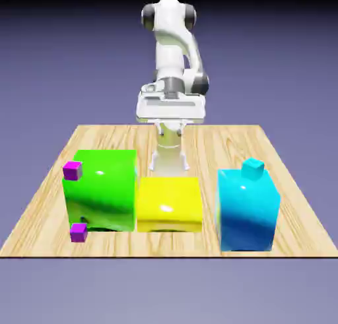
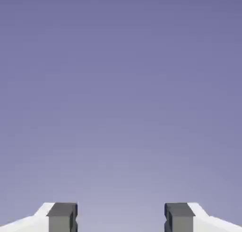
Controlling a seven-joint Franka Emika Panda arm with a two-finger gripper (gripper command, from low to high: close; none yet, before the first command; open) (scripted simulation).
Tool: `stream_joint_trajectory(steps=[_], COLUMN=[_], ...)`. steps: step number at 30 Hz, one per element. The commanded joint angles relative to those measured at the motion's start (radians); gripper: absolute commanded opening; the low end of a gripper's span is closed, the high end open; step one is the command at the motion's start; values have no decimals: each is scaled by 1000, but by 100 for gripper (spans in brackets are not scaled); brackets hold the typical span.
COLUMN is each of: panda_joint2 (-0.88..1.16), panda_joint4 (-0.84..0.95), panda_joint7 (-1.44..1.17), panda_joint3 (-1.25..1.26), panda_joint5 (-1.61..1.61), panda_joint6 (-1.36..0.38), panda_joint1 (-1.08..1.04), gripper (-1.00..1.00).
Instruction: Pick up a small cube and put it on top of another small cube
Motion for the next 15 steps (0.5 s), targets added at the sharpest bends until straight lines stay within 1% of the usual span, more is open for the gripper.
stream_joint_trajectory(steps=[1, 15], panda_joint2=[36, 544], panda_joint4=[27, 401], panda_joint7=[-18, -266], panda_joint3=[-21, -310], panda_joint5=[10, 151], panda_joint6=[-28, -415], panda_joint1=[5, 72], gripper=[0, 0])
